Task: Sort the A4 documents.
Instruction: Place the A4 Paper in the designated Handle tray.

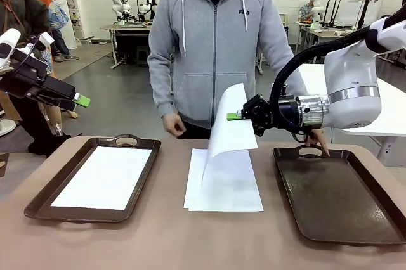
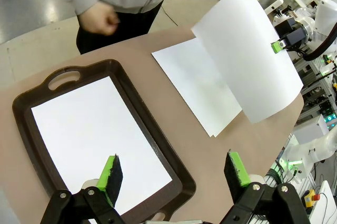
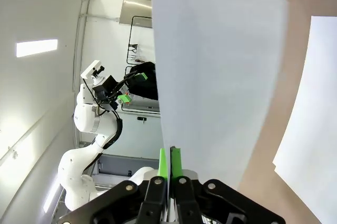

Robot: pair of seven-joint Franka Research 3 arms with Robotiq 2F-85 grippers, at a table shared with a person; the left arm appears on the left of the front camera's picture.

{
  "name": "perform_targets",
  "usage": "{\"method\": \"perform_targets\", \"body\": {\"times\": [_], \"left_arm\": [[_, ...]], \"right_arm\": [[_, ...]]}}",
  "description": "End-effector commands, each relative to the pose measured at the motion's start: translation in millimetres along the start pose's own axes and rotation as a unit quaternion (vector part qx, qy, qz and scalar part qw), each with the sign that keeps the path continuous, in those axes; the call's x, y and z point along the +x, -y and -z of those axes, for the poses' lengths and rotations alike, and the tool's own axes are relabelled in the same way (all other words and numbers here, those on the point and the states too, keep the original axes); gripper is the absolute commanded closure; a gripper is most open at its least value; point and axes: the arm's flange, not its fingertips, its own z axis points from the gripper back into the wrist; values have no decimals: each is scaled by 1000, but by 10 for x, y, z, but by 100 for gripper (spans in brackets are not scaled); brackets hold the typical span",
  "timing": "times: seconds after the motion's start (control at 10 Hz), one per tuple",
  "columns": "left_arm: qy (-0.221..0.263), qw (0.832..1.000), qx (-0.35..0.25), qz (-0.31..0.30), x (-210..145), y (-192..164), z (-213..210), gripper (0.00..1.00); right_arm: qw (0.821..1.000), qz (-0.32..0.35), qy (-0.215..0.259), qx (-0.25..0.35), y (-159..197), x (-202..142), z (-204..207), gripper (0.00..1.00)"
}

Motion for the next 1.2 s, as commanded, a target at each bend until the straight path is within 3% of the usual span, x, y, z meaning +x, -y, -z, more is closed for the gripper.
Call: {"method": "perform_targets", "body": {"times": [0.0, 0.1, 0.3, 0.6, 1.1], "left_arm": [[4, 1000, 0, -3, 0, -3, 6, 0], [4, 1000, 0, -3, 0, -3, 6, 0], [4, 1000, 0, -3, 0, -3, 6, 0], [4, 1000, 0, -3, 0, -3, 6, 0], [4, 1000, 0, -3, 0, -3, 6, 0]], "right_arm": [[1000, -13, -8, 19, -116, -157, -76, 99], [999, -40, -19, 1, -222, -270, -227, 99], [998, -33, -41, -45, -252, -415, -691, 99], [989, -28, -102, -103, -50, -472, -1353, 99], [991, -21, -97, -91, 533, -331, -1838, 99]]}}
